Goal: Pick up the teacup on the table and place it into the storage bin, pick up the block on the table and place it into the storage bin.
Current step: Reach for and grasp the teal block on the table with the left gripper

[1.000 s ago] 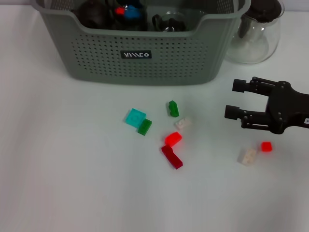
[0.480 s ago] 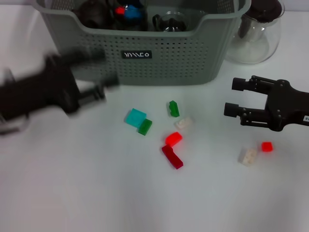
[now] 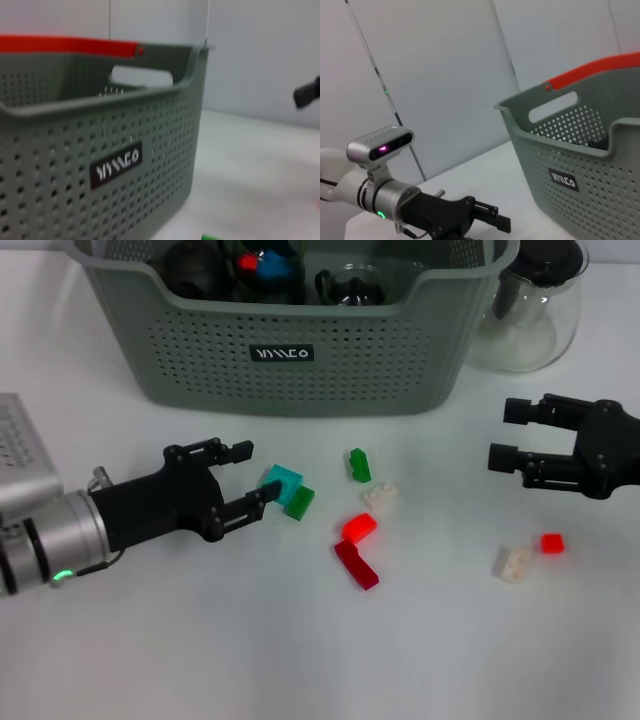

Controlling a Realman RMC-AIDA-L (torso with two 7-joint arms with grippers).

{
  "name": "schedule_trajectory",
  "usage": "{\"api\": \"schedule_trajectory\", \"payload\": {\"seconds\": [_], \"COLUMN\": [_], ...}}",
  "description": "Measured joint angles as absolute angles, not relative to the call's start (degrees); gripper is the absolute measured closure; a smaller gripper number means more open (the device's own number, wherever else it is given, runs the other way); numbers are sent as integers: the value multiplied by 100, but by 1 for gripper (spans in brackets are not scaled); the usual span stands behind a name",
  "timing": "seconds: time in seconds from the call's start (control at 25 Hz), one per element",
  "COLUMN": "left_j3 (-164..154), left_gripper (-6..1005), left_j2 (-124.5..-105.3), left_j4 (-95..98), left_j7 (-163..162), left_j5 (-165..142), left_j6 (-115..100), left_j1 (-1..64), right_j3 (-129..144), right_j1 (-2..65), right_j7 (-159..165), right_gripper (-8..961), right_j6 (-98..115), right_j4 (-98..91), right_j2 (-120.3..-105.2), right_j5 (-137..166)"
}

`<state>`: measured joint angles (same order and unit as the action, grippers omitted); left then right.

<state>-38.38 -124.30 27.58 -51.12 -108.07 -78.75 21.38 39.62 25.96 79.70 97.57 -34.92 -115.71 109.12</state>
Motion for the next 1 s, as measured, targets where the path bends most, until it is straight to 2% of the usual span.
{"api": "schedule_trajectory", "payload": {"seconds": [0.12, 0.68, 1.0], "left_j3": [-3837, -4471, -4666], "left_gripper": [421, 439, 450], "left_j2": [-12436, -12407, -12428], "left_j4": [2515, 2092, 2228], "left_j7": [-4747, -5423, -5416], "left_j5": [-10825, -10939, -10965], "left_j6": [-7523, -6655, -7013], "left_j1": [2214, 2694, 2589], "right_j3": [3955, 3999, 3998], "right_j1": [2609, 2628, 2600], "right_j7": [8037, 8078, 8086], "right_gripper": [119, 120, 120], "right_j6": [9757, 9764, 9781], "right_j4": [-3494, -3498, -3498], "right_j2": [-11526, -11506, -11507], "right_j5": [10915, 10916, 10915]}}
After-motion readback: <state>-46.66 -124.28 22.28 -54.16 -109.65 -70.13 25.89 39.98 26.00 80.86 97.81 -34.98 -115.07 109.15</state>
